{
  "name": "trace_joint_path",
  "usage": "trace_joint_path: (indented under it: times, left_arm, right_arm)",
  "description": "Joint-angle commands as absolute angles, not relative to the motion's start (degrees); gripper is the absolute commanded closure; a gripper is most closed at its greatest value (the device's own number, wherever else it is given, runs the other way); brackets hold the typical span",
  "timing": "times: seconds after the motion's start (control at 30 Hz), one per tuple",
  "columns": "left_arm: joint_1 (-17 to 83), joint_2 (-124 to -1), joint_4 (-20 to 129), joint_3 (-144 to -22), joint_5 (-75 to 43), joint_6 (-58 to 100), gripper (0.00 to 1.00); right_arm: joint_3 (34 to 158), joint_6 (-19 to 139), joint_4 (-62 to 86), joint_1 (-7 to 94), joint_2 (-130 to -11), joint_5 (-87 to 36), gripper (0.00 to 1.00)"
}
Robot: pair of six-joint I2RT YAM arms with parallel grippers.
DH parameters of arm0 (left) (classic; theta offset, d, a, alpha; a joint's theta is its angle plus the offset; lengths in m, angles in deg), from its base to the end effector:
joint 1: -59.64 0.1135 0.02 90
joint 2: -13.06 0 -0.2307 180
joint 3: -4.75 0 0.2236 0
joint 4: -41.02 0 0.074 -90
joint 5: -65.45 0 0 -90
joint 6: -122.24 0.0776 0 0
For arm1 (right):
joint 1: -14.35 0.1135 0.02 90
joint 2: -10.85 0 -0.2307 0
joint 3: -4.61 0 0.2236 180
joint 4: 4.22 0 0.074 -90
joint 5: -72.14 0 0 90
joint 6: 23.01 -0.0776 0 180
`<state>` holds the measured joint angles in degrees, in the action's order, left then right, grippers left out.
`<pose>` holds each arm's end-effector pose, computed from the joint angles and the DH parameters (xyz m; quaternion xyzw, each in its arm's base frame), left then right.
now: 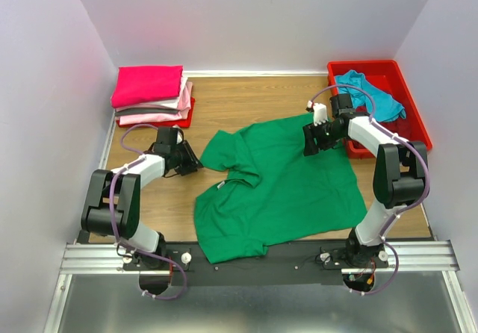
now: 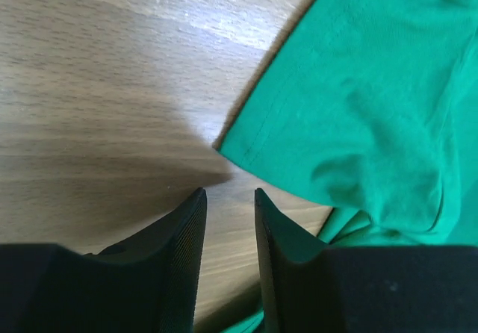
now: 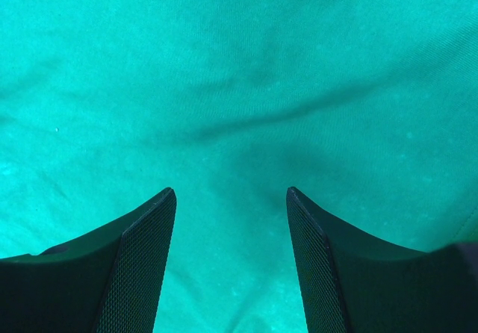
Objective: Fold and stack the t-shirts
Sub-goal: Flatten the tshirt out
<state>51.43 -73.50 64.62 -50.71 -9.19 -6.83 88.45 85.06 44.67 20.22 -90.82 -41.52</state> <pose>0.2778 -0.0608 0.1068 -0.2122 0.9211 -0.2372 0.2242 0.3319 0.0654 0.1377 -0.2393 0.9292 0.1787 0.2177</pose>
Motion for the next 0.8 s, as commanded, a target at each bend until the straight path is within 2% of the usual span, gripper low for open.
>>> trace_joint_path:
  times: [0.0,0.37,0.43,0.47,0.53,0.6,0.73,0.77]
  left_arm:
    - [51.6,-75.3,63.4,-50.9,-9.2,-9.7,0.60]
    - [51.6,-82.4,67.3,-55.7,-15.5,-10.4,0.61]
    - [51.6,-83.0,67.0,-56.2,-14.6,-9.9,0.68]
    - [51.6,-83.3,66.8,-56.3,-14.1,-9.7,0.77]
    - [51.6,-83.4,66.4,-56.2,-13.1,-8.8,0.81]
    - [51.6,-83.3,65.9,-56.0,-12.5,-8.0,0.90]
    - [51.6,-82.7,64.9,-55.7,-11.3,-6.5,0.91]
    - [51.6,-82.7,64.5,-55.7,-10.7,-6.0,0.96]
  right_arm:
    - [87.9,85.8,45.1,19.7,-89.9,-42.9,0.32]
    - [87.7,85.9,45.1,19.5,-89.7,-43.3,0.32]
    - [87.7,85.9,45.1,19.5,-89.5,-43.3,0.32]
    - [87.7,85.9,45.2,19.4,-89.6,-43.3,0.32]
    - [87.7,86.0,45.2,19.5,-89.6,-43.3,0.32]
    - [87.7,86.0,45.2,19.3,-89.6,-43.3,0.32]
    - [87.7,86.0,45.2,19.3,-89.5,-43.3,0.32]
    - [87.7,86.0,45.2,19.3,-89.5,-43.5,0.32]
